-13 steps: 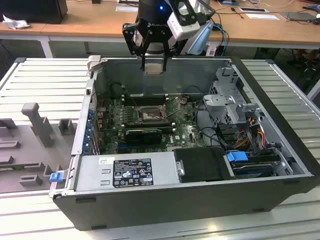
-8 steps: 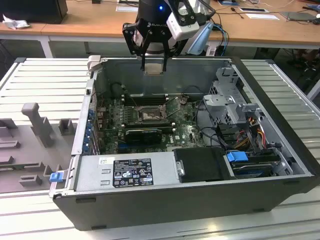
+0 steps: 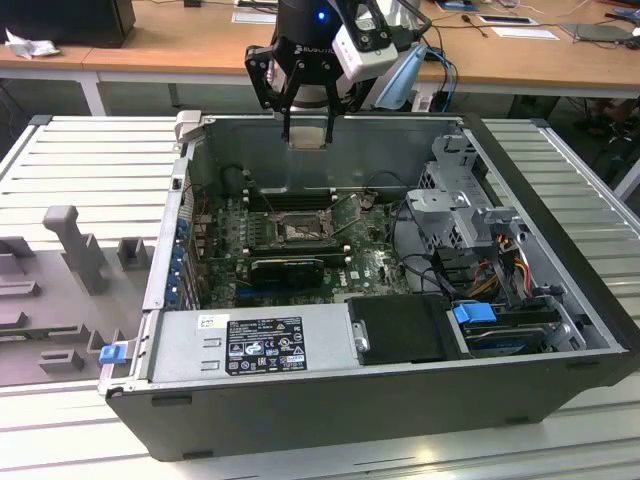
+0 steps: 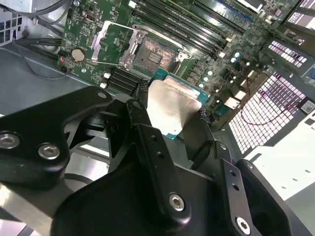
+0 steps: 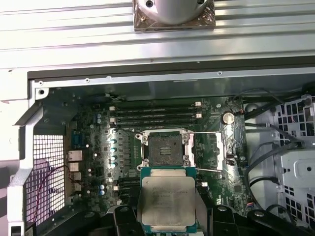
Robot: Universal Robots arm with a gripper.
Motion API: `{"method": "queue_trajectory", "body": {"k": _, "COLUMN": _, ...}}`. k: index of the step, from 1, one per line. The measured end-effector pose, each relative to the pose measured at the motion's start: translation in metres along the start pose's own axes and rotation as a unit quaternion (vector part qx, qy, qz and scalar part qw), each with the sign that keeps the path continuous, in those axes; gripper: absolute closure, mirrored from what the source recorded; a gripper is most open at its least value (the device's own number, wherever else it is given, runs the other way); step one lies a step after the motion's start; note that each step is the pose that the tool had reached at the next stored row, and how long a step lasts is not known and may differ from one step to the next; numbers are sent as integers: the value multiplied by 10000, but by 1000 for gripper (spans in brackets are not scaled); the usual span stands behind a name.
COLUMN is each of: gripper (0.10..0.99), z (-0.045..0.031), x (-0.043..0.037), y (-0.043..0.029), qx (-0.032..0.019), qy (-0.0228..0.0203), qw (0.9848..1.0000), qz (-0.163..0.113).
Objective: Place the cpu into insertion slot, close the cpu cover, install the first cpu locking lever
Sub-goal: 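Place the cpu into insertion slot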
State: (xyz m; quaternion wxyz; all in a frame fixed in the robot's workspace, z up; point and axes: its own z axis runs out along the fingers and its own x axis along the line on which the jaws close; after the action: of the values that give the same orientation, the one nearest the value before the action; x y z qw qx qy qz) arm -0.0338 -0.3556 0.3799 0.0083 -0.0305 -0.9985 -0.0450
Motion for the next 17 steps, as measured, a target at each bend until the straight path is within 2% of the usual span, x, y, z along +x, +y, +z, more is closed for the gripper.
{"method": "queue_trajectory", "body": {"k": 17, "gripper": 561, "z": 0, "x": 0, "y": 0, "qx": -2, "qy": -10, "qw": 9999, "qz": 114}}
